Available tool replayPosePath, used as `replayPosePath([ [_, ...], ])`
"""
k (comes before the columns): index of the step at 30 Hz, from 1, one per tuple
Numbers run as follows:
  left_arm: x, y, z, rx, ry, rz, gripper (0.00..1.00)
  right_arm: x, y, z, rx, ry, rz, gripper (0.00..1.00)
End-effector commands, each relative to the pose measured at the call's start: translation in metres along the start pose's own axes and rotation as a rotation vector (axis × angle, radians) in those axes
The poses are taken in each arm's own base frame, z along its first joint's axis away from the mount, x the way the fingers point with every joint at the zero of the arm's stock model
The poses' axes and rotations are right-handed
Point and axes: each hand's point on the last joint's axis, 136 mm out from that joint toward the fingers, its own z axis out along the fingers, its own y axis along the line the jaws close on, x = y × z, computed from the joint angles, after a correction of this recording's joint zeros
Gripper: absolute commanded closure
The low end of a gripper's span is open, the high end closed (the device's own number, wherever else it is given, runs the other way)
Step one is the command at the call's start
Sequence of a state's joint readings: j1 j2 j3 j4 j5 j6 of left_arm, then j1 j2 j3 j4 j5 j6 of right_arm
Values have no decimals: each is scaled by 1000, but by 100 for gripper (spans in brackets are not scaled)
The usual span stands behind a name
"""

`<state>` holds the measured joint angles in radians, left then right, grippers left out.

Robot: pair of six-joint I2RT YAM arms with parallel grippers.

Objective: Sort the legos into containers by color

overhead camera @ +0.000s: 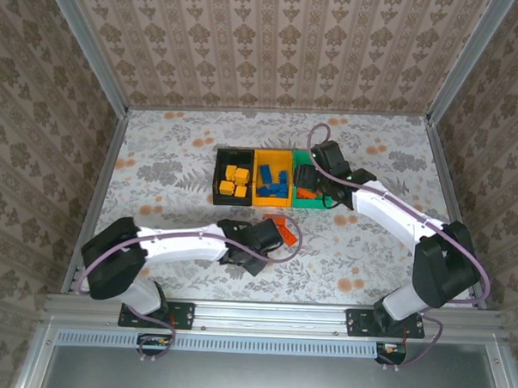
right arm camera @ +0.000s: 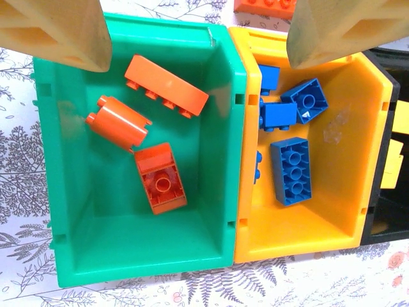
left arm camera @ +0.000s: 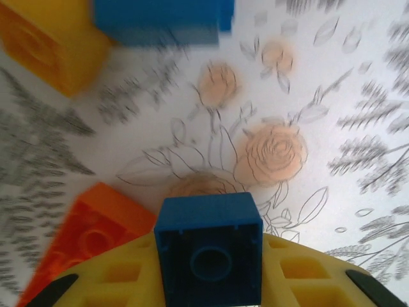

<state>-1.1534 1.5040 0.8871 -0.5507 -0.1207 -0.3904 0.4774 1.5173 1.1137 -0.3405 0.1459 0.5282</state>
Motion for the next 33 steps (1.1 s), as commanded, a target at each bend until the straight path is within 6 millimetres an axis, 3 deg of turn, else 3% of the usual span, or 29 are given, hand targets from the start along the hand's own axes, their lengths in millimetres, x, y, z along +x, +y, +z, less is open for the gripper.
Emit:
replayPosePath([
  [1,-67,16,-44,27,-270,-104,70,1,-4,-9,-9,-14,27,26],
  [5,-116,55,-67,73,-468,-252,69,9,-10,-11,-8,-14,42,26],
  [8,-147,85,-70,52,-547,-321,69,16,-13,-10,-2,-2,43,26],
  [11,-178,104,-65,49,-582,-346,68,22,-17,-10,8,11,43,26],
  [15,-205,120,-43,50,-547,-372,67,28,-20,-14,7,21,39,26],
  [20,-219,126,-17,29,-487,-369,67,37,-26,-22,3,27,38,26],
  [25,-221,126,3,22,-415,-375,60,57,-26,-23,-36,71,15,26],
  [30,-226,122,2,43,-417,-385,45,72,-17,-27,-128,82,-15,26],
  [33,-232,115,-13,64,-450,-385,35,82,-5,-27,-187,106,-63,26],
])
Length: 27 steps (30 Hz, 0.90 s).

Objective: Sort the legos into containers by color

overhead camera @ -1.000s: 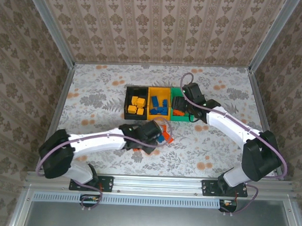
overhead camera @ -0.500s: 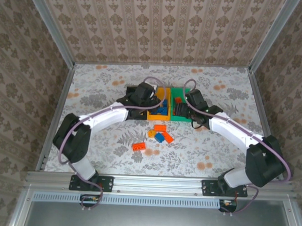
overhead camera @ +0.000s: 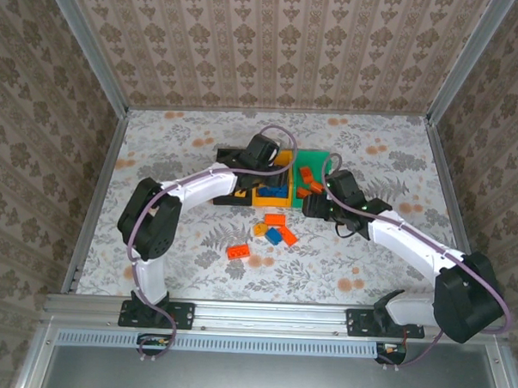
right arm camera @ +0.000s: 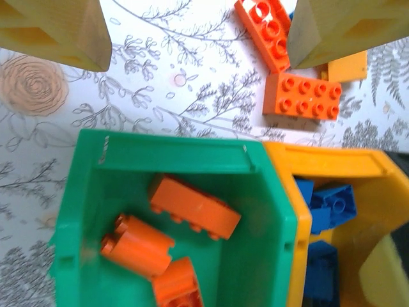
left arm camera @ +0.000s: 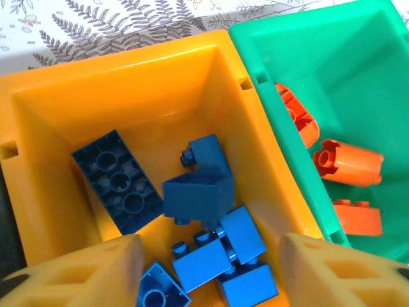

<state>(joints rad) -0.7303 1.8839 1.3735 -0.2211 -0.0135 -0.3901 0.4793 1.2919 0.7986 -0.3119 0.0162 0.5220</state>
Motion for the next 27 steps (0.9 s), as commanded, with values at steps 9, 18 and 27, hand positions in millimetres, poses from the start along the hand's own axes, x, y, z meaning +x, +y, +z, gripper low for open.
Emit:
replayPosePath([
  [9,-6,-21,-95,96,-153,-36,0,40,75,17,-177,121,-313,34],
  [18,85,51,-151,-93,-148,-140,0,69,101,44,-126,199,-458,35],
  [27,132,91,-181,-175,-161,-225,0,95,105,60,-47,270,-549,44],
])
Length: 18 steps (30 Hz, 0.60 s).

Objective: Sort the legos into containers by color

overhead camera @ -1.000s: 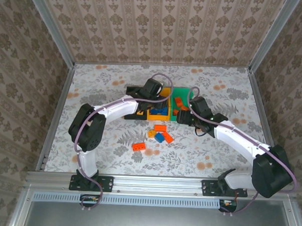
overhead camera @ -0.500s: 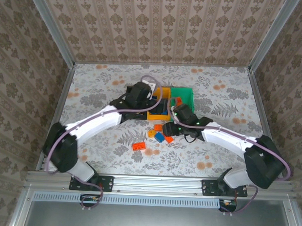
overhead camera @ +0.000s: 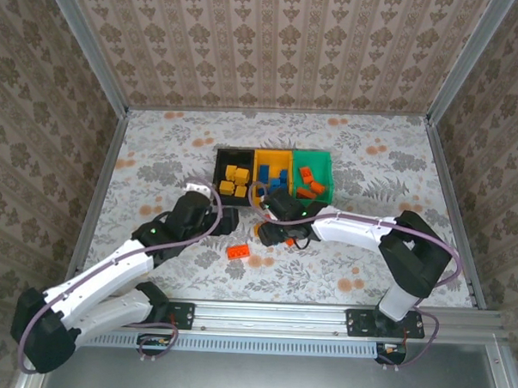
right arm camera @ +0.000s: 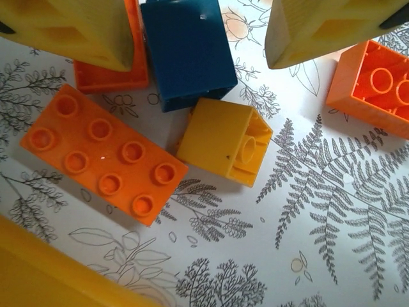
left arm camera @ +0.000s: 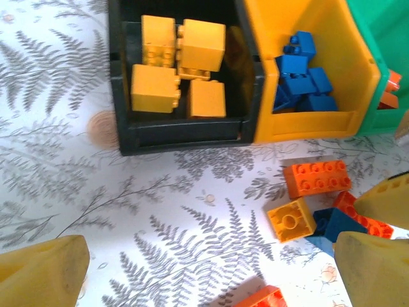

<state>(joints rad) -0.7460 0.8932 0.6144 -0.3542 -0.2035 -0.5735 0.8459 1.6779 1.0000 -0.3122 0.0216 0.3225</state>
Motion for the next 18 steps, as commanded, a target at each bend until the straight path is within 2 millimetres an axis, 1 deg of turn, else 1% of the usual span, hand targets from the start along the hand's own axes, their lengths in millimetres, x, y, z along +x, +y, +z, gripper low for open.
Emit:
replayPosePath([
  [1,7,19,-6,-65,2,-39,0,12,-3,3,65,49,-38,45],
  [6,6,24,-7,-81,-5,-39,0,26,-1,9,113,87,-75,51],
  [13,5,22,-4,-79,0,-33,0,25,-5,19,150,91,-70,53],
  [18,8,21,-1,-73,17,-31,0,22,-6,19,157,73,-66,66],
])
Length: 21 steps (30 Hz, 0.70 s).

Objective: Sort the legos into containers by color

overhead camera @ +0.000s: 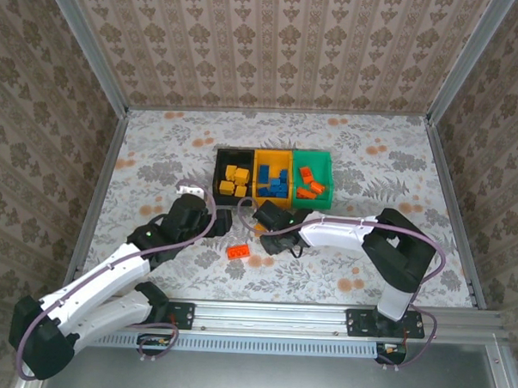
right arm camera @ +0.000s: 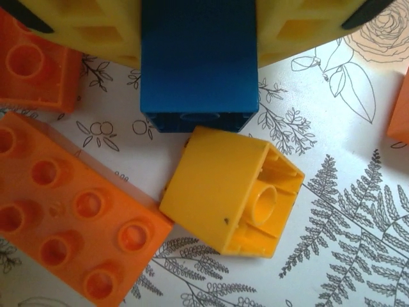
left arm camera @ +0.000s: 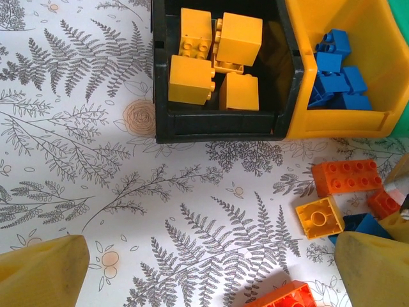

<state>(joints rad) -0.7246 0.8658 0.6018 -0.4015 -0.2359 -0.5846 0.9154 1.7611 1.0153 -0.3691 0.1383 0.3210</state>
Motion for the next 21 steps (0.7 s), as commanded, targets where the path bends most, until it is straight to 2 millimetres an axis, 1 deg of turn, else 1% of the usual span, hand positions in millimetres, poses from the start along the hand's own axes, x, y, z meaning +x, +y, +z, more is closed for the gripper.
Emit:
replayPosePath([
  [1,4,3,3,-14,17,-12,0,-5,-5,-3,33,-15,11,68],
  [4,7,3,6,-15,29,-5,0,-4,-5,-17,17,-36,16,72],
  [7,8,2,7,-8,36,8,0,-5,-11,-40,8,-70,25,74],
  [10,9,1,8,-5,40,19,0,-15,-22,-67,-7,-127,60,75],
  [13,11,-2,8,12,48,32,0,-42,-36,-93,-28,-207,121,75],
  [16,13,-4,11,24,60,40,0,-78,-55,-105,-40,-259,202,75],
  [19,19,-6,14,35,80,44,0,-115,-71,-102,-26,-288,267,74],
  [21,23,-7,16,41,98,50,0,-135,-80,-89,-8,-274,297,74],
])
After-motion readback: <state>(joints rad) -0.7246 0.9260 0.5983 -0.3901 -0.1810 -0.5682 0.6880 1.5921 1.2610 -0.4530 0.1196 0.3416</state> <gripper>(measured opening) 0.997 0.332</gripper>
